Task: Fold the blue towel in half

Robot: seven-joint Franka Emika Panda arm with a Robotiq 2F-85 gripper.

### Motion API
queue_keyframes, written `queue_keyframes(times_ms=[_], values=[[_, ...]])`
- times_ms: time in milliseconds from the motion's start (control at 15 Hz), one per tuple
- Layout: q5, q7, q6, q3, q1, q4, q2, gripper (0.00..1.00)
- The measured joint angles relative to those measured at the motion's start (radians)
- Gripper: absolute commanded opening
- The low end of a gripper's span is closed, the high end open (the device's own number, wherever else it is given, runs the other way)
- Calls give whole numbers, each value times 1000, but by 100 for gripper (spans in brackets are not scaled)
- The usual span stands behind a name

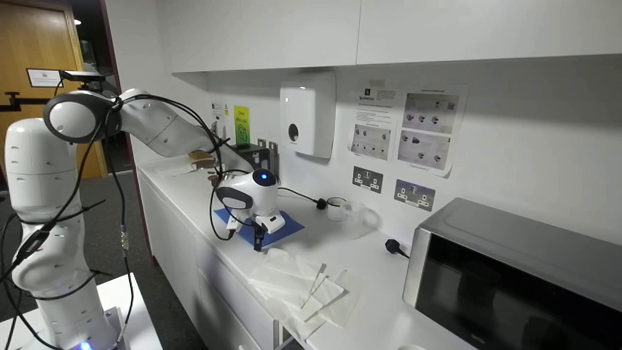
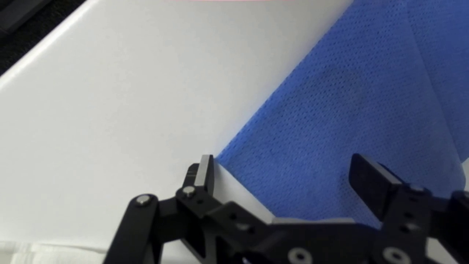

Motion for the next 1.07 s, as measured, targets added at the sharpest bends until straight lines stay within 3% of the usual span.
queue_keyframes(times_ms=[133,200,267,400,1000,1067], values=[[-2,0,0,0,0,0,0,100],[-2,0,0,0,0,0,0,95],[-3,0,0,0,0,0,0,74],[-5,0,0,0,0,0,0,69],[-11,0,0,0,0,0,0,1],[-12,0,0,0,0,0,2,0]])
